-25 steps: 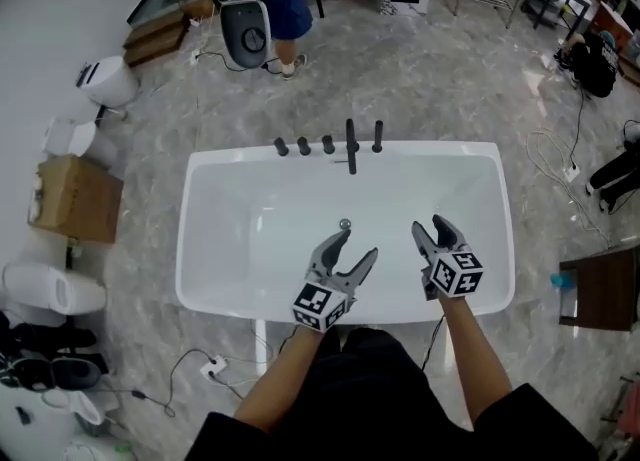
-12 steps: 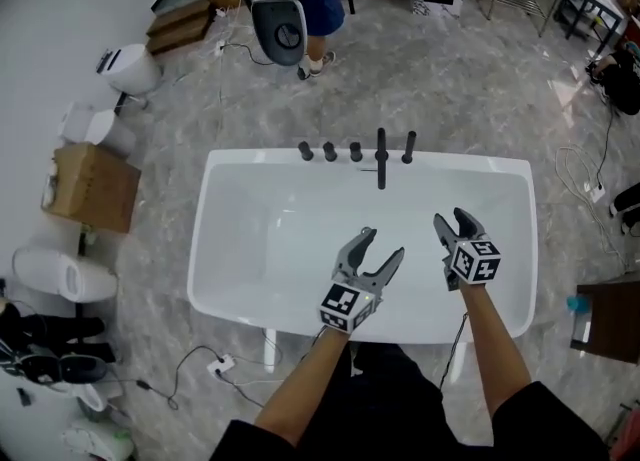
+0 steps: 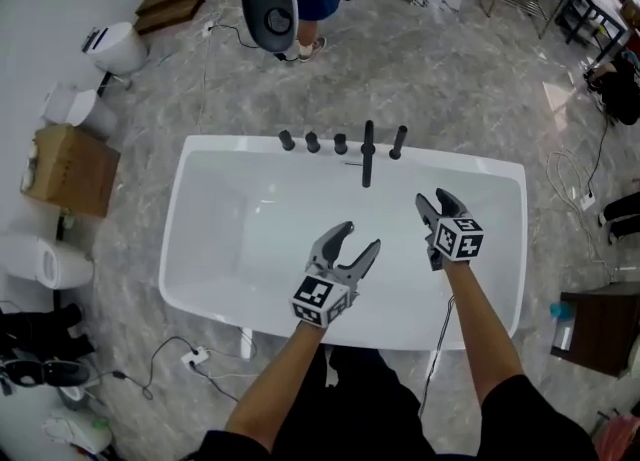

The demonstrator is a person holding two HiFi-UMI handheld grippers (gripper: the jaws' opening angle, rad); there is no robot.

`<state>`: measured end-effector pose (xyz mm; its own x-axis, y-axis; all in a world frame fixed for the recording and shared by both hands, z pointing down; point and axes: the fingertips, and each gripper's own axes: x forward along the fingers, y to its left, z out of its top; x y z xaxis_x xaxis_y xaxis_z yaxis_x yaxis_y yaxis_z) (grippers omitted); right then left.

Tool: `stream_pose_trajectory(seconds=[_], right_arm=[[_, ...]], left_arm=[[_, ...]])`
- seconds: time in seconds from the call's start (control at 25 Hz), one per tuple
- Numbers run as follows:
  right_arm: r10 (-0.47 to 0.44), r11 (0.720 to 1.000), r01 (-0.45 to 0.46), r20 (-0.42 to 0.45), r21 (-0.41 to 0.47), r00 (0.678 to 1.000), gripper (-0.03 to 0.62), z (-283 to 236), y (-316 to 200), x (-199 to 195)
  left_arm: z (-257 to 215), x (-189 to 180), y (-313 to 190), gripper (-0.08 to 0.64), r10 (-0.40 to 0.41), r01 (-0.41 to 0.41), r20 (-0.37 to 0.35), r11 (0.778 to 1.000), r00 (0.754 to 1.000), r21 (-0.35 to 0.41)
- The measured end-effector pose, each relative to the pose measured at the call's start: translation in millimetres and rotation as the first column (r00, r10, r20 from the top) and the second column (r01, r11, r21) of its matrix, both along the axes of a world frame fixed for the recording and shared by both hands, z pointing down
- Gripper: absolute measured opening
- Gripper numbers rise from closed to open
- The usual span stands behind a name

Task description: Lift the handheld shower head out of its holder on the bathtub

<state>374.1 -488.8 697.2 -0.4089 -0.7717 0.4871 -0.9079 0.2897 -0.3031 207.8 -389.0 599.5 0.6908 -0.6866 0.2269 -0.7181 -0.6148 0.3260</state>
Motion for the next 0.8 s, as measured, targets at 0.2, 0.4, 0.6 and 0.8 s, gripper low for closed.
stream_pose_trajectory(seconds=[0.2,0.4,0.6,0.8], right_arm=[[0.008,0.999,-0.007,0.026,-0.032,1.0,0.212,11.2,-27.1,-0.5],[-0.032,0.999,0.032,-0.027,-0.013,0.999,0.211,18.8,-54.1,-3.7],[-0.065,0.998,0.063,-0.078,-0.018,0.995,0.212,38.2,-74.7,-4.1],[-0.096,0.995,0.092,-0.106,-0.042,0.99,0.212,64.8,-91.1,-11.7]], left_arm=[[13.8,1.3,-9.5,0.253,0.008,-0.008,0.028,1.0,1.0,-0.001],[21.7,1.0,-20.6,0.253,0.026,-0.026,0.054,1.0,0.998,-0.002],[27.5,1.8,-29.4,0.253,0.039,-0.038,0.064,0.999,0.997,-0.005],[37.6,-1.6,-30.3,0.253,0.043,-0.04,0.07,0.998,0.997,-0.038]])
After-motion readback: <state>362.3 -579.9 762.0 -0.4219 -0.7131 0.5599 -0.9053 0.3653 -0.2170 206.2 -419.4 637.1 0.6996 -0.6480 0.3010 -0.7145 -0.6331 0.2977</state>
